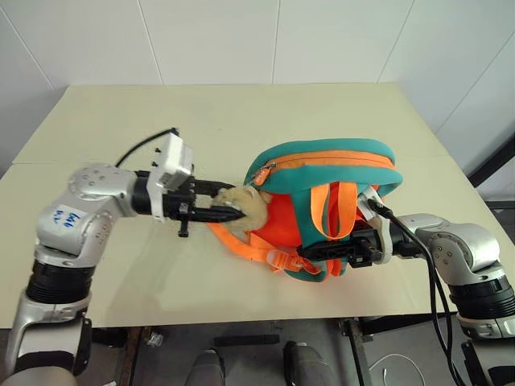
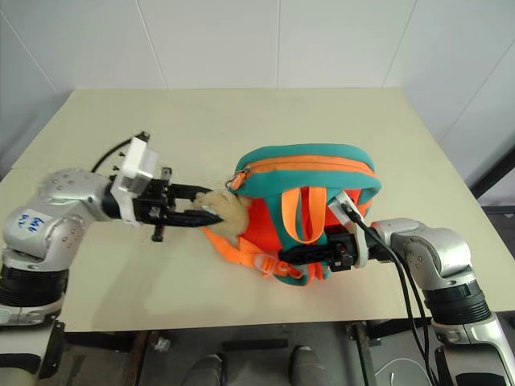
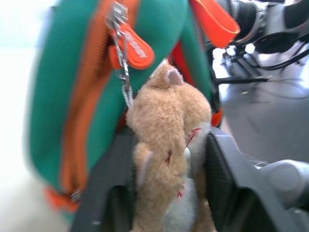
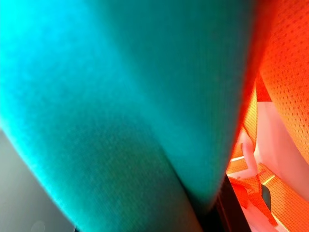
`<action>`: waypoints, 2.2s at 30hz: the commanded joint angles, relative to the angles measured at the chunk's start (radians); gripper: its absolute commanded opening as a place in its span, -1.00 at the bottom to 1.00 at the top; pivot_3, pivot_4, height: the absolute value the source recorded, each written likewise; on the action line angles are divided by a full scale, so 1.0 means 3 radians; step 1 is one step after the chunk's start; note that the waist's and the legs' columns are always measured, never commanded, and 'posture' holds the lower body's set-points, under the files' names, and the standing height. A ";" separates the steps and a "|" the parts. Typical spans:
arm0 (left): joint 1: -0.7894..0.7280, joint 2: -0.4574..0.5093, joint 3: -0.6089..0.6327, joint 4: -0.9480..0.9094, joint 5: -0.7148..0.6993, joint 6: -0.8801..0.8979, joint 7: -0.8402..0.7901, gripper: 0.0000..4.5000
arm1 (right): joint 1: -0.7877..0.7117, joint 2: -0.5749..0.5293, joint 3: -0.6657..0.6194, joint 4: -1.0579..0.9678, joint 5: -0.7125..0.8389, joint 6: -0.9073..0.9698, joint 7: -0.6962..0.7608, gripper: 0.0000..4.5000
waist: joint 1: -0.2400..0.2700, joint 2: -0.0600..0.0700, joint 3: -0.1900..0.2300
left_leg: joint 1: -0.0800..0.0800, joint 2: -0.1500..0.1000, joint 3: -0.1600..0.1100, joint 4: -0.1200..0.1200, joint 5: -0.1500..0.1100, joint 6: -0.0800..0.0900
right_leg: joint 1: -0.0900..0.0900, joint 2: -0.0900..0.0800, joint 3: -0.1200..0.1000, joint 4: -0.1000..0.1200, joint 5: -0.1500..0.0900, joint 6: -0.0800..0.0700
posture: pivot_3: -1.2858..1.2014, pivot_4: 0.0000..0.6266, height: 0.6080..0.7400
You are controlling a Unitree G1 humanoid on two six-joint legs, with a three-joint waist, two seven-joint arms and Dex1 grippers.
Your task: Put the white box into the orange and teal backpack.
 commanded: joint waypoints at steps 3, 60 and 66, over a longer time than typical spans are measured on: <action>-0.0336 0.0293 0.0109 0.0553 0.0234 -0.0278 -0.0170 -0.45 | -0.0006 -0.0001 -0.0029 -0.0072 0.0042 0.0006 -0.0011 -1.00 | 0.0002 0.0000 0.0000 | 0.0000 0.0000 0.0000 0.0000 0.0000 0.0000 | 0.0000 0.0000 -0.0001 -0.0001 0.0000 -0.0001 | 0.03 -0.52 1.00; 0.1636 0.0115 0.0681 -0.0379 0.0228 -0.0440 0.0338 1.00 | 0.1030 -0.0601 -0.1340 0.0002 -0.0796 -0.2013 -0.0444 0.98 | -0.0009 0.0007 -0.0010 | 0.0006 0.0001 0.0009 -0.0010 0.0000 0.0002 | 0.0010 -0.0002 0.0002 -0.0032 -0.0021 -0.0050 | 0.03 -0.52 1.00; 0.1514 0.0163 0.0618 -0.0295 0.0214 -0.0428 0.0290 1.00 | 0.0960 -0.0632 -0.1274 0.0121 -0.0874 -0.2179 -0.0373 0.98 | -0.0002 0.0007 -0.0010 | 0.0007 0.0001 0.0012 -0.0009 0.0001 0.0002 | 0.0011 -0.0003 0.0004 -0.0032 -0.0020 -0.0051 | 0.03 -0.52 1.00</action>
